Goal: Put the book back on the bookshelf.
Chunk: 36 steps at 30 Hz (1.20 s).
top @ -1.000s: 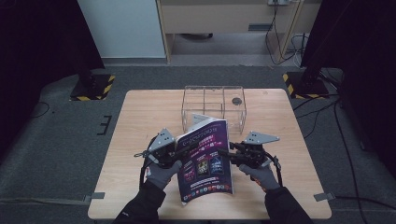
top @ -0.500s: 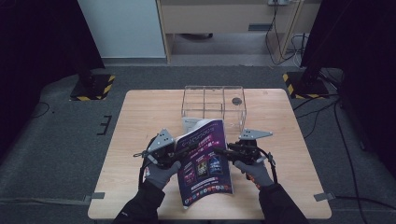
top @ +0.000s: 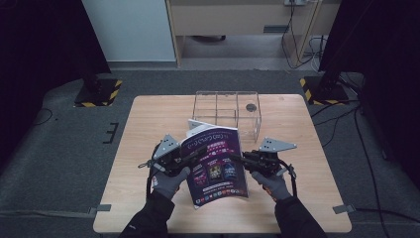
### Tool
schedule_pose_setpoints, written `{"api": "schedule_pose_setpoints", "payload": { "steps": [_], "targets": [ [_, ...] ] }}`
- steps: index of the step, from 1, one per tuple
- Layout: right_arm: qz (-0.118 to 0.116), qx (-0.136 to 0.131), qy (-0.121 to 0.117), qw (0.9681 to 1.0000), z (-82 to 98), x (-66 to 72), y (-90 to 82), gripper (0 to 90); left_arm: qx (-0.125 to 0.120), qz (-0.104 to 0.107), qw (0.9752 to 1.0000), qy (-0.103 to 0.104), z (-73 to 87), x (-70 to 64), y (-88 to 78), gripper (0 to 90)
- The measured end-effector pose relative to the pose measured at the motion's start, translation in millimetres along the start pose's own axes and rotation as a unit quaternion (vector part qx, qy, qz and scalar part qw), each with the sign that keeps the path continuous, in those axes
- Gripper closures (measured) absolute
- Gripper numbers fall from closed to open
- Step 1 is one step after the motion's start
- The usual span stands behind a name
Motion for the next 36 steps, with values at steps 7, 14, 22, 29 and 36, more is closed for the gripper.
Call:
{"api": "schedule_pose_setpoints", "payload": {
  "steps": [7, 14, 22, 29, 36],
  "targets": [
    [-0.024, 0.021, -0.011, 0.9994, 2.5, 4.3, -4.6, 82.8, 0.006, 0.006, 0.9996, -0.026, 8.6, 12.8, 1.4, 49.2],
    [-0.033, 0.026, -0.011, 0.9990, 3.5, 5.8, -4.9, 82.8, 0.002, 0.022, 0.9982, -0.055, 12.9, 22.9, 3.2, 46.0],
    [-0.020, 0.029, -0.009, 0.9993, 6.6, 2.3, -4.4, 82.7, 0.016, 0.043, 0.9961, -0.074, 13.2, 21.7, 1.1, 73.6],
    [-0.017, 0.029, 0.008, 0.9994, 3.0, -3.1, -7.9, 81.3, 0.009, 0.068, 0.9969, -0.039, -4.2, 1.3, -2.4, 86.7],
    [-0.029, 0.026, 0.011, 0.9992, 1.3, -2.6, -7.1, 71.0, -0.001, 0.099, 0.9949, -0.017, -13.3, -12.5, -3.9, 86.8]
  ]
}}
Point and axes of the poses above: each handheld gripper's, and its own axes: y roughly forward along the jaws, z roughly out of its underside, x roughly to its left, the point moved 4 cm from there along y, roughly forward along the jaws, and after that the axes turned 15 degrees about -x, right-handed, at the moved point
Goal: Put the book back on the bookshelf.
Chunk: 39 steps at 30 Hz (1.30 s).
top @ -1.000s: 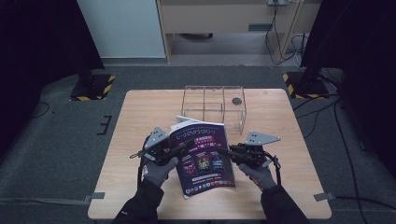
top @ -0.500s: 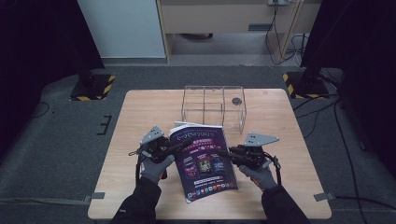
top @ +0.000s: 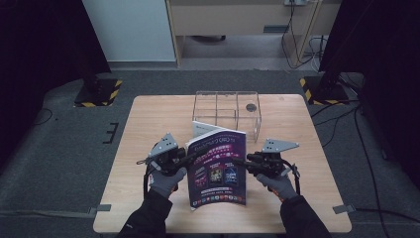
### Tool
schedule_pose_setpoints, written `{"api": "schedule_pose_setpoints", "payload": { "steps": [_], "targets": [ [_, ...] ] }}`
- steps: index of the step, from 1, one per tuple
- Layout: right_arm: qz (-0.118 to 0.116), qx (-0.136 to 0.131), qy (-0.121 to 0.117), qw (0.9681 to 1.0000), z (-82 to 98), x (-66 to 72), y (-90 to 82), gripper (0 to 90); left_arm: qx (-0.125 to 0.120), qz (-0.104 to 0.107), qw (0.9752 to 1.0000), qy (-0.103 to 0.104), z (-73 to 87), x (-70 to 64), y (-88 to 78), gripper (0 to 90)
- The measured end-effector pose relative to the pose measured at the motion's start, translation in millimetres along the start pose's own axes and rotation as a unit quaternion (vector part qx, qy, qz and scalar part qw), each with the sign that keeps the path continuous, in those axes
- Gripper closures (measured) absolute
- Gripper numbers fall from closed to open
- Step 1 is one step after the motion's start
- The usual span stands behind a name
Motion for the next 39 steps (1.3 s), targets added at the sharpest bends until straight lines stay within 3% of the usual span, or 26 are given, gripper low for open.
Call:
{"api": "schedule_pose_setpoints", "payload": {
  "steps": [6, 11, 16, 23, 24, 25, 26, 27, 30, 34, 35, 37, 38, 39],
  "targets": [
    [0.010, 0.003, 0.002, 0.9999, 1.6, -2.3, 7.9, 62.5, 0.000, 0.012, 0.9999, 0.000, -0.2, -2.3, 0.6, 86.8],
    [0.017, 0.003, 0.010, 0.9998, 2.4, -4.3, 11.4, 62.2, 0.001, 0.019, 0.9998, 0.000, -0.2, -4.4, 2.6, 86.8],
    [0.024, 0.005, 0.033, 0.9991, 1.3, -5.0, 11.5, 63.0, 0.002, 0.021, 0.9998, 0.001, -0.4, -5.9, 3.1, 86.7],
    [0.018, 0.008, 0.034, 0.9992, 1.4, -3.0, 14.4, 50.9, 0.004, 0.028, 0.9996, 0.002, -0.5, -7.3, 3.6, 86.8],
    [0.022, 0.011, 0.033, 0.9991, 1.7, -2.9, 15.7, 51.6, 0.005, 0.028, 0.9996, 0.003, -0.5, -7.4, 3.7, 86.7],
    [0.032, 0.015, 0.030, 0.9989, 1.3, -3.6, 16.0, 63.1, 0.005, 0.026, 0.9996, 0.003, -0.1, -6.9, 3.3, 86.7],
    [0.032, 0.015, 0.030, 0.9989, 1.3, -3.6, 16.0, 63.1, 0.005, 0.026, 0.9996, 0.003, -0.1, -6.9, 3.3, 86.7],
    [0.041, 0.019, 0.032, 0.9985, 0.4, -5.8, 13.9, 75.1, 0.005, 0.024, 0.9997, 0.003, -0.1, -6.4, 2.9, 86.7],
    [0.029, 0.019, 0.046, 0.9983, -1.0, -5.8, 11.0, 79.7, 0.005, 0.017, 0.9998, 0.002, -0.2, -4.9, 2.8, 86.7],
    [0.029, 0.015, 0.039, 0.9987, -3.4, -3.7, 9.1, 82.0, 0.002, 0.005, 0.9999, 0.010, -2.6, -5.7, 4.0, 86.6],
    [0.032, 0.011, 0.034, 0.9989, -4.5, -3.4, 9.0, 82.3, -0.004, 0.003, 0.9999, 0.015, -4.9, -6.5, 4.7, 86.6],
    [0.056, -0.030, -0.013, 0.9979, -13.9, -1.3, 8.7, 82.5, -0.022, -0.002, 0.9993, 0.032, -12.2, -9.1, 5.6, 86.5],
    [0.056, -0.030, -0.013, 0.9979, -13.9, -1.3, 8.7, 82.5, -0.022, -0.002, 0.9993, 0.032, -12.2, -9.1, 5.6, 86.5],
    [0.062, -0.039, -0.028, 0.9969, -16.8, -0.2, 8.8, 82.4, -0.025, -0.006, 0.9990, 0.038, -13.7, -9.8, 5.3, 86.5]
  ]
}}
Point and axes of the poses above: each handheld gripper's, and its own axes: y roughly forward along the jaws, z roughly out of its underside, x roughly to its left, the point moved 4 cm from there along y, roughly forward along the jaws, and after that the axes turned 15 degrees about -x, right-handed, at the moved point
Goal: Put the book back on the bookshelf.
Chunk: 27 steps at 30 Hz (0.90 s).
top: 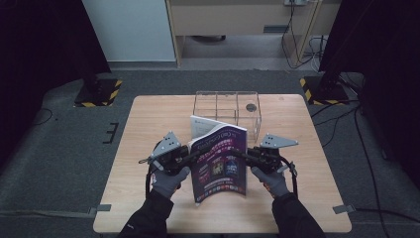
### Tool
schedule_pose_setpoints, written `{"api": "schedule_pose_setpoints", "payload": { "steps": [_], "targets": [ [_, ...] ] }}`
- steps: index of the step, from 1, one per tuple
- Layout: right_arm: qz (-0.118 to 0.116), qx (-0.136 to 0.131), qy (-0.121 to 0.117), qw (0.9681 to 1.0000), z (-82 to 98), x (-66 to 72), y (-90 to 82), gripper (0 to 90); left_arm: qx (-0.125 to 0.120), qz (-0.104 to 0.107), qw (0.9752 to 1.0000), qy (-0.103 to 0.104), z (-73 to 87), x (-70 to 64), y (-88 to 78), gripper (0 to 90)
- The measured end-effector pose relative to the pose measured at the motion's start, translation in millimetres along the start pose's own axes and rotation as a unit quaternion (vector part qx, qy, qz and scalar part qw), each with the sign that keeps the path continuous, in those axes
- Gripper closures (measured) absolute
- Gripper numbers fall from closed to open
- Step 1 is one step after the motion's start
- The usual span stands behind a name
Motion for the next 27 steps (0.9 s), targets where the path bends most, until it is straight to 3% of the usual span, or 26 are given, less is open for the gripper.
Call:
{"api": "schedule_pose_setpoints", "payload": {
  "steps": [1, 3, 4, 7, 14, 18, 27],
  "targets": [
    [0.002, -0.005, -0.017, 0.9998, -2.2, 0.8, 1.0, 82.3, -0.001, 0.001, 1.0000, 0.000, 0.0, -0.5, -0.2, 86.3],
    [0.003, 0.000, -0.020, 0.9998, -1.2, 0.8, 1.2, 82.1, 0.005, -0.002, 1.0000, 0.001, 4.0, -0.4, -1.2, 86.3],
    [0.003, 0.007, -0.025, 0.9997, 2.6, 0.7, 0.2, 81.9, 0.002, -0.002, 0.9999, -0.010, 7.4, -0.2, -2.5, 86.1],
    [-0.013, -0.003, -0.015, 0.9998, 4.2, 2.4, -5.9, 82.4, 0.003, 0.000, 0.9998, -0.019, 7.1, -1.8, -4.5, 84.8],
    [-0.043, -0.001, -0.011, 0.9990, 5.1, 4.9, -17.5, 82.3, 0.007, -0.003, 0.9998, -0.017, 11.0, -4.7, -0.2, 75.2],
    [-0.050, 0.008, -0.012, 0.9986, 4.9, 5.9, -21.9, 81.5, 0.008, 0.005, 0.9998, -0.015, 10.7, -8.1, -0.1, 82.8],
    [-0.050, 0.008, -0.016, 0.9986, 4.3, 7.7, -18.3, 62.9, 0.012, 0.025, 0.9995, -0.010, 9.9, -14.4, -0.1, 86.4]
  ]
}}
Point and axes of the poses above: each handheld gripper's, and its own axes: y roughly forward along the jaws, z roughly out of its underside, x roughly to its left, the point moved 4 cm from there along y, roughly forward along the jaws, and after that the axes turned 15 degrees about -x, right-handed, at the moved point
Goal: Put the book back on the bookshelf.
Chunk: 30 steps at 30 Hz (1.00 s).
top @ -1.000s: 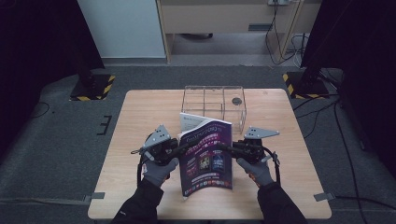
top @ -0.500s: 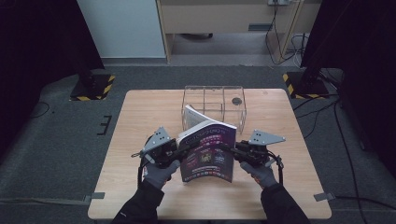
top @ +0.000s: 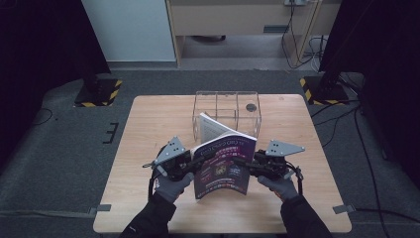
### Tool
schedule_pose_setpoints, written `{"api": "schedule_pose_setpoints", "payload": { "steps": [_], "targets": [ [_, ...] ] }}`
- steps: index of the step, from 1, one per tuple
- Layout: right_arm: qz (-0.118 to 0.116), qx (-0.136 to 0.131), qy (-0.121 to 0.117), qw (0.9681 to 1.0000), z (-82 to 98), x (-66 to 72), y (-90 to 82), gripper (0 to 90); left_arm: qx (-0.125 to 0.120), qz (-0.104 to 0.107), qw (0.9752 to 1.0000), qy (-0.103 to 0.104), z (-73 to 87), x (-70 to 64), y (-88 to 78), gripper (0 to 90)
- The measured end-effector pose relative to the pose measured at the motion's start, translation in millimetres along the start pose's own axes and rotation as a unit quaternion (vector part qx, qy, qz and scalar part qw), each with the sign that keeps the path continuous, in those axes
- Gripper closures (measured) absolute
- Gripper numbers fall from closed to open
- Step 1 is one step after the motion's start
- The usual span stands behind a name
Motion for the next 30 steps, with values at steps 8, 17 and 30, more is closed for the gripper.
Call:
{"api": "schedule_pose_setpoints", "payload": {
  "steps": [8, 17, 30],
  "targets": [
    [-0.018, 0.043, 0.010, 0.9989, -1.7, 3.2, 7.6, 63.7, 0.003, 0.016, 0.9999, -0.004, 0.0, -1.0, -0.3, 86.4],
    [-0.005, 0.030, 0.001, 0.9995, -0.1, 6.3, 13.1, 70.4, 0.003, 0.017, 0.9998, -0.006, 0.2, -1.7, -0.1, 85.9],
    [-0.007, 0.010, -0.006, 0.9999, 2.8, 10.2, 8.5, 82.5, -0.001, -0.003, 0.9999, -0.011, 2.9, 2.2, 0.6, 77.2]
  ]
}}
Point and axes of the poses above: each handheld gripper's, and its own axes: y roughly forward along the jaws, z roughly out of its underside, x roughly to its left, the point moved 4 cm from there along y, roughly forward along the jaws, and after that the axes turned 15 degrees about -x, right-handed, at the moved point
